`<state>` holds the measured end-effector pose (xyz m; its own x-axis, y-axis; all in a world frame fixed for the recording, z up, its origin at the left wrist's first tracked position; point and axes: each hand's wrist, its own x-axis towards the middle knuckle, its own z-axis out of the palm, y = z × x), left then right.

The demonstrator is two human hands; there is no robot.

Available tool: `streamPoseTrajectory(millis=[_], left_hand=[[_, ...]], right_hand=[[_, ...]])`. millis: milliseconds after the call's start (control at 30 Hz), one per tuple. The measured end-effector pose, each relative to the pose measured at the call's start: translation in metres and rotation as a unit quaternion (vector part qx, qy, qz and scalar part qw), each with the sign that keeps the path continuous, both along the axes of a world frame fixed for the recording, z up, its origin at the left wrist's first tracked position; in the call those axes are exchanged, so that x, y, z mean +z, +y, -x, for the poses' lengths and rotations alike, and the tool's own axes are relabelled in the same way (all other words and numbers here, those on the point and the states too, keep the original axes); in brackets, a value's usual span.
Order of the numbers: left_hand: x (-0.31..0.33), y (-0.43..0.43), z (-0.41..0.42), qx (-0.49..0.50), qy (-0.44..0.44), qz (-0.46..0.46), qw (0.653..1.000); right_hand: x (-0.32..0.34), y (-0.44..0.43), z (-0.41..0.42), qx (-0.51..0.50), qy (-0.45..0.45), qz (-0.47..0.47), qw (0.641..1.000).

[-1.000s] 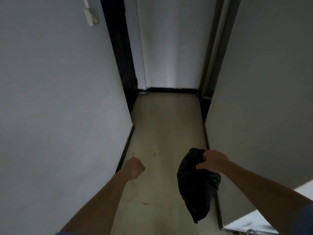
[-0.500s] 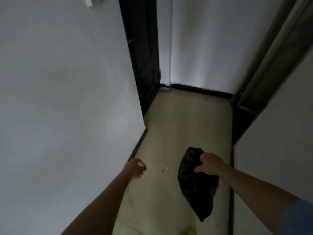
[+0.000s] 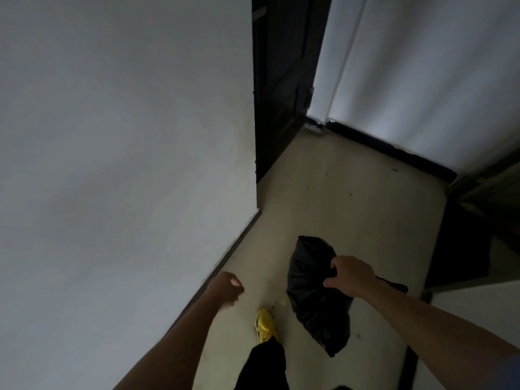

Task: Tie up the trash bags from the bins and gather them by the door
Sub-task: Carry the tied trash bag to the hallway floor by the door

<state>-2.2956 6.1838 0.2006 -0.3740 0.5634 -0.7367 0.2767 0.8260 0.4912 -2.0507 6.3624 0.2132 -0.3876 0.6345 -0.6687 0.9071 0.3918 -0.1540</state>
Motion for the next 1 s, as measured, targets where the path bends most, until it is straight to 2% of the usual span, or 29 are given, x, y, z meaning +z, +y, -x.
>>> streamPoseTrajectory(millis=[233,433,767,900,1000], left_hand=[[-0.071,0.090,0.036,0.015,-0.017,0.033,0.999],[-0.204,0.133,0.065,0.037,-0.015,0.074,0.996],[-0.456,0.175,0.092,0.031,0.023,0.112,0.993],[-0.519,0.180,0.092,0.078,0.045,0.097,0.991],[-0.533,0.176,0.089,0.096,0.052,0.102,0.989]], right_hand=[[-0.075,0.086,0.083,0.035,-0.002,0.026,0.999],[-0.229,0.154,0.163,0.074,0.003,0.035,0.997],[-0.499,0.211,0.249,0.116,0.019,0.015,0.993],[-0.568,0.220,0.267,0.131,0.017,0.021,0.991],[-0.585,0.220,0.268,0.174,-0.029,0.045,0.983]])
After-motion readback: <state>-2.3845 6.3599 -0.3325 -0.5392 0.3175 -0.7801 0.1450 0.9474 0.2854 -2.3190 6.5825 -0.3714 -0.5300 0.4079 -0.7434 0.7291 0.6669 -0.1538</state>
